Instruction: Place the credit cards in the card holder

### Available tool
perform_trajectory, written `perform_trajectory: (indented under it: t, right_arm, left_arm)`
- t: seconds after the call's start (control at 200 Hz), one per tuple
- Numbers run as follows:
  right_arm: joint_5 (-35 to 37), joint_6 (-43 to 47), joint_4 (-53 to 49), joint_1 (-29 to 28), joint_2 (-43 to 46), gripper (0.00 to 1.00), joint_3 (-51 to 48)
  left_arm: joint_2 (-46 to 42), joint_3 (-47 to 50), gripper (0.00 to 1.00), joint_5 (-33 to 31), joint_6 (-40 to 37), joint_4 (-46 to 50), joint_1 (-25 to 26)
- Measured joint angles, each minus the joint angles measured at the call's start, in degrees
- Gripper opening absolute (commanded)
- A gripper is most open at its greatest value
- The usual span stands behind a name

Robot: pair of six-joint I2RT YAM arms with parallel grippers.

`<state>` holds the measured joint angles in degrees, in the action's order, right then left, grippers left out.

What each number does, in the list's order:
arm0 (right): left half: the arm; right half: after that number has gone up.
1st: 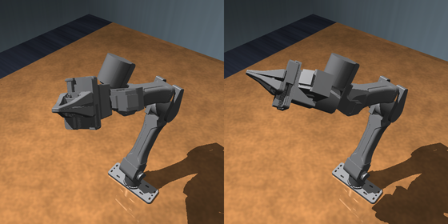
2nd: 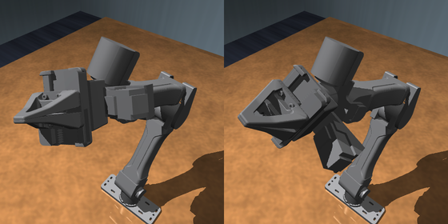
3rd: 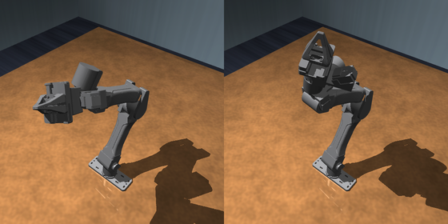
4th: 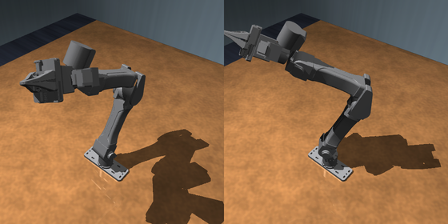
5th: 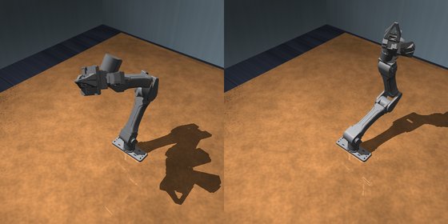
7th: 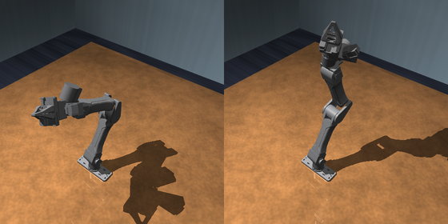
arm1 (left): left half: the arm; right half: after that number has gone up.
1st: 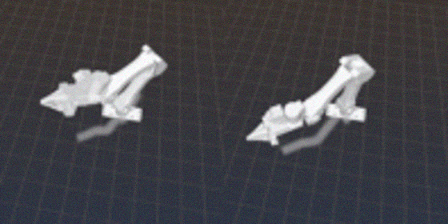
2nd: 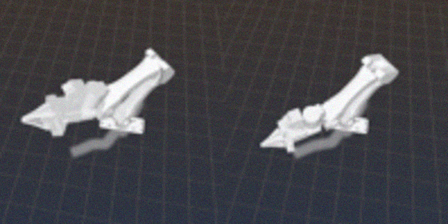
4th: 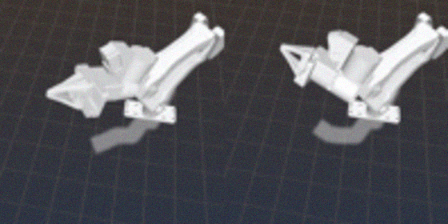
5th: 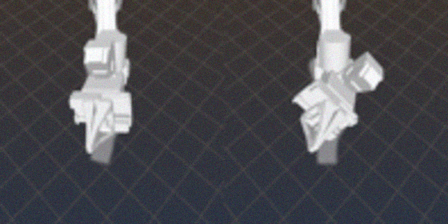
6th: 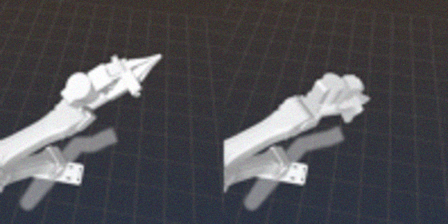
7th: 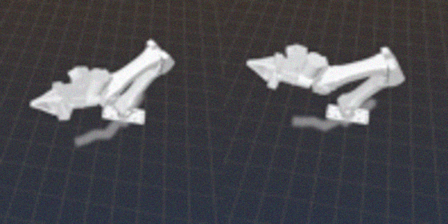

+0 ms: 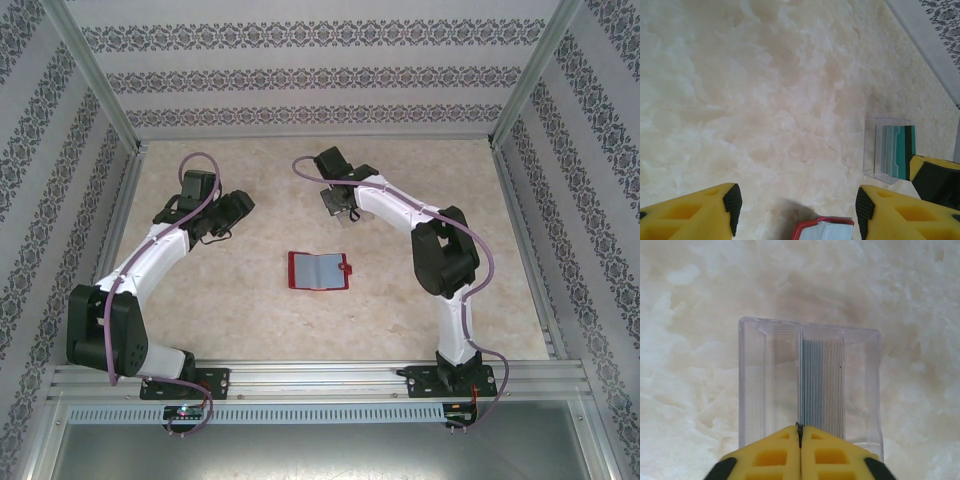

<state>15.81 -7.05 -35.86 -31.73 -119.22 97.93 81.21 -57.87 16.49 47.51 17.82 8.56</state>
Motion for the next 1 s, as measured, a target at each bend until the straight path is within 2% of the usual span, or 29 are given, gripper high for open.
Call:
perform_trajectory:
  t: [0.045,0.095,0.19,0.335,0.67,0.999]
  right_arm:
    - [-0.59,-0.04,0.11,0.02,0.17,0.37,-0.11]
    - [-0.90,-0.11,0.31,0.02,0.22,0.47,-0.11]
    - [-0.26,0.11,0.37,0.00,0.20,0.55,-0.11]
    - [3.52,1.36,-0.15,-0.11,-0.81,0.62,1.18]
    - [13.18,1.68,-2.01,-0.72,-5.14,0.65,4.87]
    - [19.76,3.15,-2.71,-1.79,-6.32,0.61,5.62]
  left_arm:
    - [0.20,0.00,0.64,0.17,-0.02,0.00,0.00]
    - [0.28,0.00,0.64,0.22,-0.17,0.02,0.00]
    - [0.35,0.00,0.64,0.39,-0.39,0.02,0.00]
    - [0.57,0.00,0.64,0.68,-0.63,0.00,0.00]
    - [0.90,0.00,0.64,1.05,-0.68,0.02,0.00]
    - [1.57,0.00,0.64,1.05,-0.72,0.02,0.00]
